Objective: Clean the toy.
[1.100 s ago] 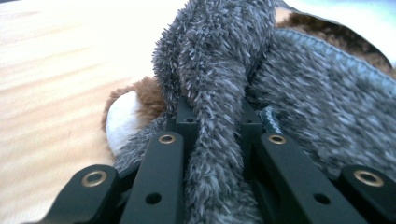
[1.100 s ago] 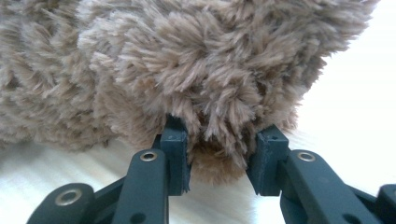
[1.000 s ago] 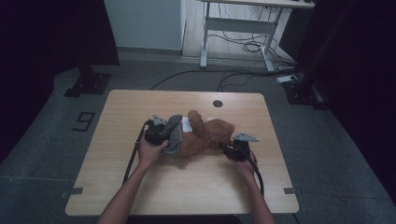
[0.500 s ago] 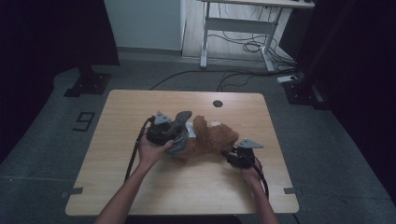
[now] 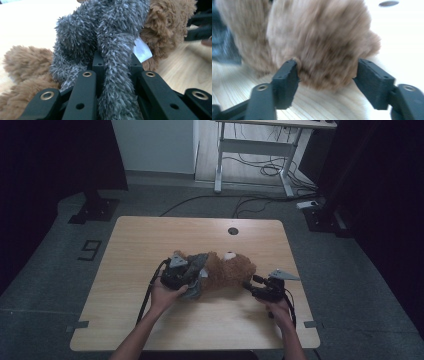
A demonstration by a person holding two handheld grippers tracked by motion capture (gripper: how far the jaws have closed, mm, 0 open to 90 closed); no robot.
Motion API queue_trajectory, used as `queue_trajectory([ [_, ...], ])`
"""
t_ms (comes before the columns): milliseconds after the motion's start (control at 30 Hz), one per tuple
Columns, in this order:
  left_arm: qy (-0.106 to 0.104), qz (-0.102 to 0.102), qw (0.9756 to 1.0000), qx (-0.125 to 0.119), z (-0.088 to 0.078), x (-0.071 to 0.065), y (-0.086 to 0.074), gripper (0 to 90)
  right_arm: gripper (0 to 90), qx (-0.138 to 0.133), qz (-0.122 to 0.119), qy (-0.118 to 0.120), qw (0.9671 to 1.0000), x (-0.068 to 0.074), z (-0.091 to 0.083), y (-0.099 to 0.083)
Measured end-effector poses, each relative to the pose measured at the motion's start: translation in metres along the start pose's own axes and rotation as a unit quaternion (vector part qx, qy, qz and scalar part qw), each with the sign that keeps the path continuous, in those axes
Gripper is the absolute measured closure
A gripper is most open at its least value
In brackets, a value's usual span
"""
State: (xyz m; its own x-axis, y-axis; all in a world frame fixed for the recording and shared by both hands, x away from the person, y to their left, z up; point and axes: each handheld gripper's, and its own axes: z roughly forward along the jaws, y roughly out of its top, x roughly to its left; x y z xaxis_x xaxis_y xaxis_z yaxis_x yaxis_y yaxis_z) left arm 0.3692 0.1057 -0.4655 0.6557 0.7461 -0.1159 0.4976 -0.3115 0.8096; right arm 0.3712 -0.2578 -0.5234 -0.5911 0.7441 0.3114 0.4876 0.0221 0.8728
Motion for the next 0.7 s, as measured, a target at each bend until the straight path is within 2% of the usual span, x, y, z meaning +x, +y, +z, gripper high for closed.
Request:
queue_trajectory([
  [133,-0.012,-0.001,0.9999,-0.010,-0.005,-0.006,-0.012,75.0,24.5,-0.027,0.006,-0.002,0.9996,0.002,-0.016,0.016],
  [167,-0.014,0.000,0.9998,-0.011,-0.006,-0.007,-0.013,75.0,23.0,-0.026,0.006,-0.002,0.9996,0.002,-0.017,0.023],
  [233,-0.016,0.001,0.9998,-0.010,-0.008,-0.009,-0.016,74.9,20.7,-0.018,0.001,-0.004,0.9998,0.004,-0.015,0.032],
  [333,-0.019,0.001,0.9998,-0.010,-0.010,-0.011,-0.020,74.8,15.4,0.021,-0.009,0.019,0.9996,0.009,-0.002,0.041],
  [433,-0.023,0.003,0.9997,-0.008,-0.014,-0.013,-0.026,74.8,17.8,0.059,-0.026,0.024,0.9976,0.015,0.010,0.035],
  [500,-0.027,0.004,0.9996,-0.004,-0.016,-0.015,-0.032,74.8,26.2,0.070,-0.024,0.031,0.9967,0.017,0.013,0.025],
  [600,-0.042,0.005,0.9991,0.000,-0.019,-0.019,-0.042,75.0,33.5,0.086,-0.016,0.040,0.9954,0.016,0.010,0.006],
  [700,-0.037,0.013,0.9992,0.003,-0.019,-0.022,-0.048,75.2,37.4,0.088,-0.020,0.043,0.9950,0.018,0.006,-0.009],
])
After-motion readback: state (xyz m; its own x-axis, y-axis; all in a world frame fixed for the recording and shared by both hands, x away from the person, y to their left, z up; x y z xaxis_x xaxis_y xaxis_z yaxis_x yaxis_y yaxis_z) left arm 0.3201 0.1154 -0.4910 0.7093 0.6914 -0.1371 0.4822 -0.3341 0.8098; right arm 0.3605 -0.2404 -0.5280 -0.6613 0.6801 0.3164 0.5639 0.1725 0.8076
